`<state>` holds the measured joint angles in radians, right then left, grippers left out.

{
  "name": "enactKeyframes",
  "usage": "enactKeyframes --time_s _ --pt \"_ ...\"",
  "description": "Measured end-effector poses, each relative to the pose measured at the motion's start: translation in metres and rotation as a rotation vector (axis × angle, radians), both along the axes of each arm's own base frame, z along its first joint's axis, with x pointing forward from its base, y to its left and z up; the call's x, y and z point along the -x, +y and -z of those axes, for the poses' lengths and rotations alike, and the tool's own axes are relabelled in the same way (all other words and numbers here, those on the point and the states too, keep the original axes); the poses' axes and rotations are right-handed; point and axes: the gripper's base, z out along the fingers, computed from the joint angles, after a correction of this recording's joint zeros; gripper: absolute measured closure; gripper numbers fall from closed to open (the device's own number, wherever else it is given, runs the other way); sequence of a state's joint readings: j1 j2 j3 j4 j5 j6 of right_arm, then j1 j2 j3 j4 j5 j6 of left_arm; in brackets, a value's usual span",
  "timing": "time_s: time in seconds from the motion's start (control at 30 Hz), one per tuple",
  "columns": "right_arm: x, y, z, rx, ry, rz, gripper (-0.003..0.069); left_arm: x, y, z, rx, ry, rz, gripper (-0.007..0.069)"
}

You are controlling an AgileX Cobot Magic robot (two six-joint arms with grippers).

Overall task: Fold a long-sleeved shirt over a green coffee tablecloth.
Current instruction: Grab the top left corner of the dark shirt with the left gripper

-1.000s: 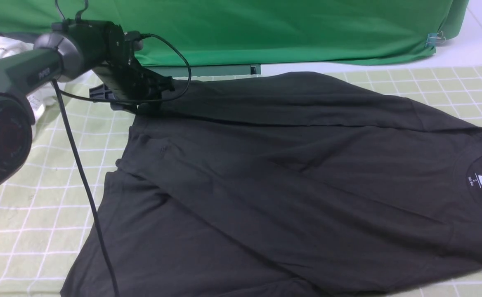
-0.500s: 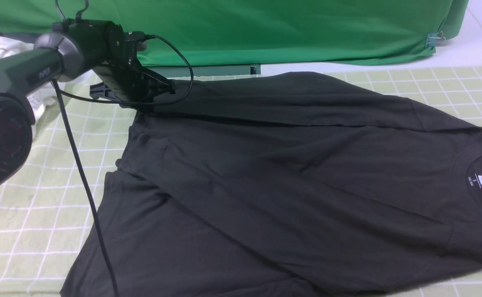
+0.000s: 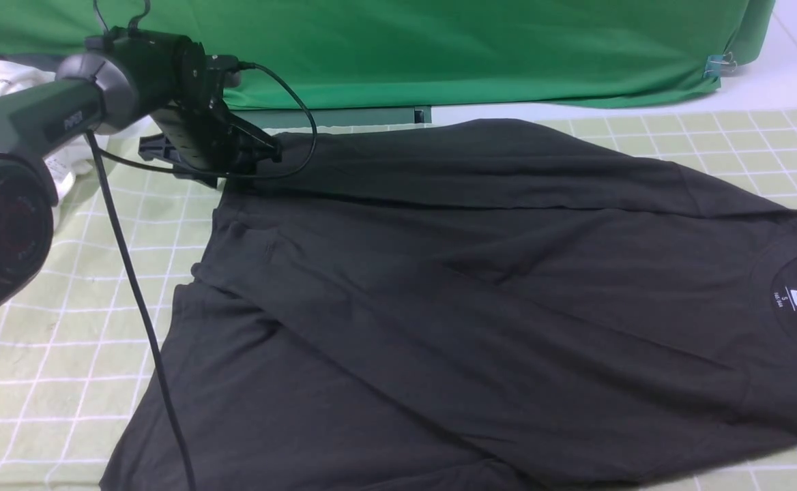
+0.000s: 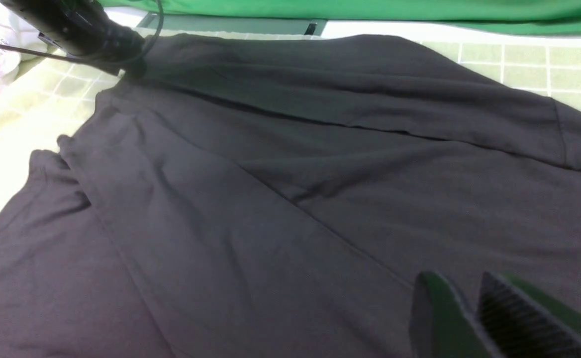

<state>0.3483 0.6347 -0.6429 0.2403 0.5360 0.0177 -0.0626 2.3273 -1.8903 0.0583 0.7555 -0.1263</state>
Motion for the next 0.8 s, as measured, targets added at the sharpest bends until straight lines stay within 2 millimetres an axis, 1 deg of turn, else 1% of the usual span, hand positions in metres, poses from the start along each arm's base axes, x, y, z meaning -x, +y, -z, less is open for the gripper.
enactKeyframes --time_s 0.03,0.13,0.27,0.53,0.6,0.67,0.73,0.8 --pt "0.000 0.000 0.000 0.000 0.000 0.000 0.0535 0.000 0.000 0.000 0.012 0.001 -0.004 0.0213" --pt "0.000 0.000 0.000 0.000 0.000 0.000 0.0533 0.000 -0.003 0.000 0.045 0.004 -0.002 0.0208" --pt "0.000 0.000 0.000 0.000 0.000 0.000 0.0532 0.000 -0.004 0.000 0.058 0.005 0.004 0.0239" --pt "0.000 0.000 0.000 0.000 0.000 0.000 0.0524 0.000 -0.006 0.000 0.066 0.004 0.031 0.0367" --pt "0.000 0.000 0.000 0.000 0.000 0.000 0.0524 0.000 -0.006 0.000 0.067 0.004 0.034 0.0412" --pt "0.000 0.000 0.000 0.000 0.001 0.000 0.0523 0.000 -0.006 -0.001 0.062 0.002 0.039 0.0436" --pt "0.000 0.000 0.000 0.000 0.001 0.000 0.0522 0.001 -0.005 -0.004 0.049 -0.004 0.044 0.0442" --pt "0.000 0.000 0.000 0.001 0.003 -0.001 0.0518 0.001 -0.004 -0.015 0.041 -0.028 0.049 0.0437"
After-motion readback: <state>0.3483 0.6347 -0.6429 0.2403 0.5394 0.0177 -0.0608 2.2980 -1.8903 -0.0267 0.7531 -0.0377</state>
